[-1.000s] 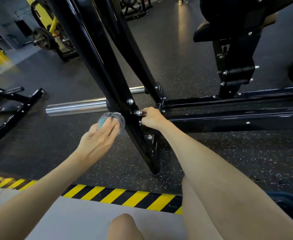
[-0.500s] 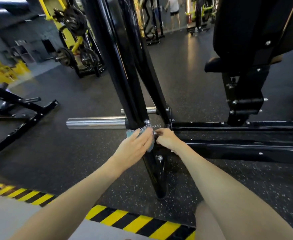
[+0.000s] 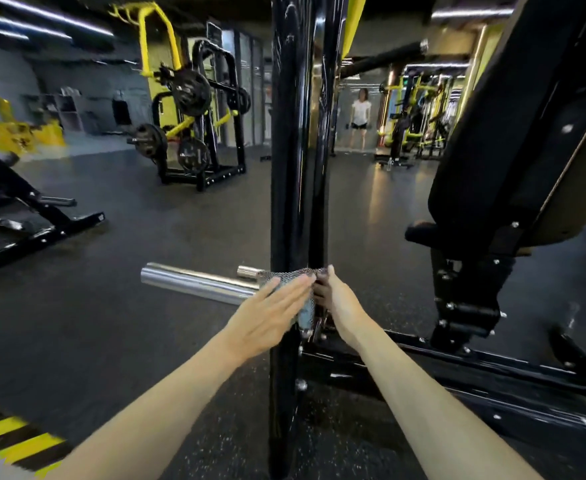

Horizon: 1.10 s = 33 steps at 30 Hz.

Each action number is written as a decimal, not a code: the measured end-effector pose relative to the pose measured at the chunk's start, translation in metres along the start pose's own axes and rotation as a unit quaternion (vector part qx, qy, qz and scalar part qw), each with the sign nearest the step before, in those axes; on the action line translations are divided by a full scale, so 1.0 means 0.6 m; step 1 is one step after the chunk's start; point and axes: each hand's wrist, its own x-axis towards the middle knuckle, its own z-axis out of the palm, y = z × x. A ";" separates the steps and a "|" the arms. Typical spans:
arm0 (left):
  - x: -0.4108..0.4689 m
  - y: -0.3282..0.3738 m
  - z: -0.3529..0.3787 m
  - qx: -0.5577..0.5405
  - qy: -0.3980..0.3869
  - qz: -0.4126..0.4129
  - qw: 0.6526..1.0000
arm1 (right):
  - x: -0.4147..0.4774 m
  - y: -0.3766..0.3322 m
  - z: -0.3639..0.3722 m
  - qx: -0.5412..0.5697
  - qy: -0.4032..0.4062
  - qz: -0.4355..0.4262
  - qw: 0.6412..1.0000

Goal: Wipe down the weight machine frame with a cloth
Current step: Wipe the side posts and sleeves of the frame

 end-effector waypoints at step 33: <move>0.298 -0.218 -0.177 0.121 0.133 -0.187 0.966 | 0.020 -0.103 0.033 0.015 -0.021 -0.014 1.000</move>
